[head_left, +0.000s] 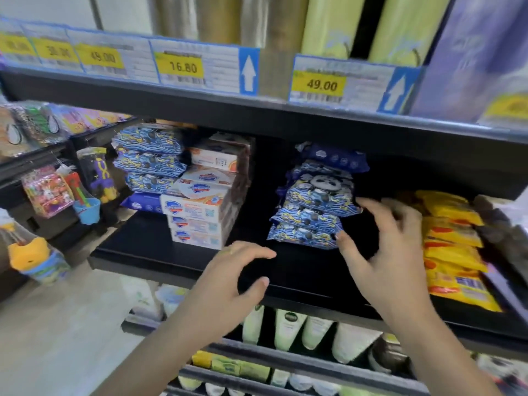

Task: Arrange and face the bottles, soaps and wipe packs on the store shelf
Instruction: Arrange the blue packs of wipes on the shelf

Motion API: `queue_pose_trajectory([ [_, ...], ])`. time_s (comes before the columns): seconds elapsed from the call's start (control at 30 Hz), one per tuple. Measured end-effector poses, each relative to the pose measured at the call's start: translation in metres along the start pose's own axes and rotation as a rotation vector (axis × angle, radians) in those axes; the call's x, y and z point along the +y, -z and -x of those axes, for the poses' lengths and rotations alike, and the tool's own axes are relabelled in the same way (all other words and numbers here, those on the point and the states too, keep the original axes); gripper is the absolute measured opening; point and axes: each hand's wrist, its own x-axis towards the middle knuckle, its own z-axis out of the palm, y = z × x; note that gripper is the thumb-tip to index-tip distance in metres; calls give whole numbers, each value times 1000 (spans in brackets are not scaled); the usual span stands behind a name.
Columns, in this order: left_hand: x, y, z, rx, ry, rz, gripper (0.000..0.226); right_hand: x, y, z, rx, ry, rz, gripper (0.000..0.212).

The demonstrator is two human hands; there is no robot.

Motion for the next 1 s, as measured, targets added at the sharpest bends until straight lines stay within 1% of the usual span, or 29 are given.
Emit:
queue_pose_trajectory([
  [0.07, -3, -13, -6, -57, 32, -98, 32, 9, 1, -16, -117, 41, 32, 65],
  [0.13, -4, -19, -9, -66, 72, -185, 34, 11, -3, -30, -185, 70, -2, 69],
  [0.2, -4, -18, -12, -68, 104, -186, 40, 12, -10, -43, -219, 93, -1, 69],
  [0.27, -5, -15, -13, -76, 127, -151, 38, 12, -17, -55, -248, 89, 45, 66],
  [0.33, -6, -14, -13, -75, 128, -137, 33, 13, -22, -63, -221, 83, 65, 59],
  [0.4, -7, -15, -14, -76, 129, -133, 30, 15, -26, -65, -149, 98, 43, 51],
  [0.53, -6, -16, -15, -78, 164, -81, 29, 20, -29, -63, -86, 148, -6, 47],
  [0.6, -3, -14, -16, -59, 199, 6, 25, 19, -25, -55, -46, 174, -52, 46],
  [0.7, 7, -5, -25, 53, 317, 271, 14, 12, -15, -30, 8, 237, -134, 45],
  [0.73, 11, -1, -29, 93, 370, 362, 15, 9, -14, -20, 21, 265, -149, 46],
  [0.77, 17, 3, -34, 114, 420, 455, 20, 7, -12, -11, 30, 293, -158, 47],
  [0.8, 22, 6, -38, 112, 468, 551, 31, 5, -12, -2, 34, 314, -164, 48],
  [0.87, 34, 8, -42, 50, 552, 753, 52, 1, -12, 13, 16, 347, -173, 50],
  [0.9, 40, 9, -42, -1, 568, 824, 56, 0, -12, 19, 4, 366, -169, 51],
  [0.93, 46, 8, -42, -53, 560, 861, 57, -1, -12, 25, -5, 382, -162, 52],
  [1.0, 53, 6, -40, -117, 526, 854, 51, -3, -14, 34, -20, 399, -170, 56],
])
